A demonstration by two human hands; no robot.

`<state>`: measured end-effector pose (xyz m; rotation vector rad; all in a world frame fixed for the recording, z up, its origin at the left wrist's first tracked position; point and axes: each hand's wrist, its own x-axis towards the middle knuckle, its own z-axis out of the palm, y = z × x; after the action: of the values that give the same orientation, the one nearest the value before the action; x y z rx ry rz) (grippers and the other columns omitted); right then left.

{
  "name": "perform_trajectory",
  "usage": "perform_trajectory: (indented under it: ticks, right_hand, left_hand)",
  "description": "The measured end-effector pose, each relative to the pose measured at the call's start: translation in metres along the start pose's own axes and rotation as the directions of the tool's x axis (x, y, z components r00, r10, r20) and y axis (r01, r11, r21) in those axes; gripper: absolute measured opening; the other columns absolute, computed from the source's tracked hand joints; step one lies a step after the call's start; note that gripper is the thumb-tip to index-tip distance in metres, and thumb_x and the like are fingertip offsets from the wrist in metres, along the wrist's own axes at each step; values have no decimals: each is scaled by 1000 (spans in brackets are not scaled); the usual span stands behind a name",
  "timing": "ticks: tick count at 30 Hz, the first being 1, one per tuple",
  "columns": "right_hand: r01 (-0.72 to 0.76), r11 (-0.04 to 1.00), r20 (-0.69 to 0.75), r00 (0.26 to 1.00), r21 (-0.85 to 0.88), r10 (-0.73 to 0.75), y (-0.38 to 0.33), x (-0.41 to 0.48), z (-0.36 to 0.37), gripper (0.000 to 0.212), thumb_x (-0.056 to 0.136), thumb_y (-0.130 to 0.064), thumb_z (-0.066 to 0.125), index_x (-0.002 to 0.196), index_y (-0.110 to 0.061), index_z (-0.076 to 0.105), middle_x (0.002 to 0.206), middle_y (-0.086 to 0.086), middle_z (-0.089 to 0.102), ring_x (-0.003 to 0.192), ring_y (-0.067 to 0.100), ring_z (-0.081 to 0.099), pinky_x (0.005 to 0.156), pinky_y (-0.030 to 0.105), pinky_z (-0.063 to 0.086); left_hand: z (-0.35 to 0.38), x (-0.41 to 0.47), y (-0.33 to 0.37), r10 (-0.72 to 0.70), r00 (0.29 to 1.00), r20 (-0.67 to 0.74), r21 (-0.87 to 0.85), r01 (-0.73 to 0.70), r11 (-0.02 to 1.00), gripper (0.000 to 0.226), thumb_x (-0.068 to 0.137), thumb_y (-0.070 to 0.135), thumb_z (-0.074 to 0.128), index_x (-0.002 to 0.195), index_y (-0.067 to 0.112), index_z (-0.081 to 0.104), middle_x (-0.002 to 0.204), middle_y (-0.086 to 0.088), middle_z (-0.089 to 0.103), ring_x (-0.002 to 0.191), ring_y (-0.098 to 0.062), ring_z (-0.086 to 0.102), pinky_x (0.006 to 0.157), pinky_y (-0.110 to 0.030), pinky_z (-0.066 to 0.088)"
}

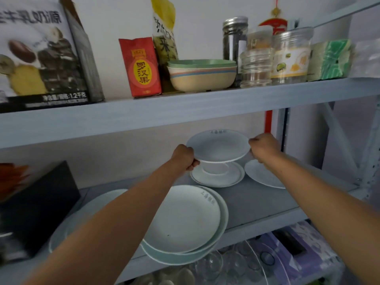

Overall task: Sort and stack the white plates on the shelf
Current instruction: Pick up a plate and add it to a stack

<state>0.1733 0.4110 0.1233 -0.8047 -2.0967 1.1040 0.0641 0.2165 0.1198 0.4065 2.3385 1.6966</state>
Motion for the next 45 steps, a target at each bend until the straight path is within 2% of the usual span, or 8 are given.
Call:
perform_trajectory:
  ticks: [3,12,21,26,30,34,41,45]
  right_hand:
    - [59,998,80,995,0,-59,-23,-10,27,31,90,-16,53,71,3,68,71,17,69,65,29,63,63,32,50]
    - [114,993,324,940,-12,-104,-88,-53,118,17,82,-6,60,73,5,70,58,10,63,49,22,56,44,22,42]
    - [222,975,448,870,16,-205,-132,-107,207,11,78,-2,60,69,3,65,69,21,66,56,30,60,52,31,47]
    - [277,961,518,820,8,-241,-137,-131,244,8,74,-2,58,67,1,60,72,20,65,62,33,62,53,31,47]
    - [305,952,577,781,-15,-241,-127,-146,269,16,73,-2,57,81,5,69,82,22,72,78,37,70,63,35,53]
    - [345,936,617,752,-71,-231,-116,-158,285,17,71,-4,59,83,2,69,84,20,73,81,35,70,70,37,57]
    - [434,878,633,742,-200,-223,-103,-173,293,23,81,-5,56,100,3,65,107,24,68,100,38,66,73,33,47]
    - [497,822,605,755,-278,-252,-98,-174,298,31,88,-10,50,113,3,61,121,24,63,112,38,61,87,37,49]
  left_hand:
    - [-39,-6,-8,-7,998,-60,11,7,1000,38,93,-2,28,124,-14,47,58,-17,52,30,-13,40,34,-14,27]
    - [-158,-37,-43,-61,972,-225,64,77,995,30,91,-2,27,109,-9,49,57,-14,48,44,-17,34,36,-19,25]
    - [-254,-73,-88,-224,883,-412,42,263,964,36,95,6,30,114,-8,58,45,-7,50,39,-15,33,34,-15,24]
    - [-275,-105,-109,-320,844,-431,-45,334,941,25,98,6,29,85,3,50,54,-8,51,39,-12,36,38,-16,24]
    - [-284,-118,-138,-411,799,-440,-98,412,906,28,97,9,30,103,-3,56,43,-5,56,33,-9,41,30,-13,29]
    - [-279,-130,-161,-413,802,-432,-83,421,903,28,94,3,29,82,0,54,46,-6,53,31,-8,34,32,-15,27]
    - [-276,-133,-188,-509,767,-389,-104,513,852,28,96,7,27,109,-2,51,57,-7,52,24,-5,37,30,-12,32]
    - [-276,-133,-192,-543,763,-351,-40,567,823,28,96,10,27,97,-1,52,41,-2,53,24,-4,36,29,-12,31]
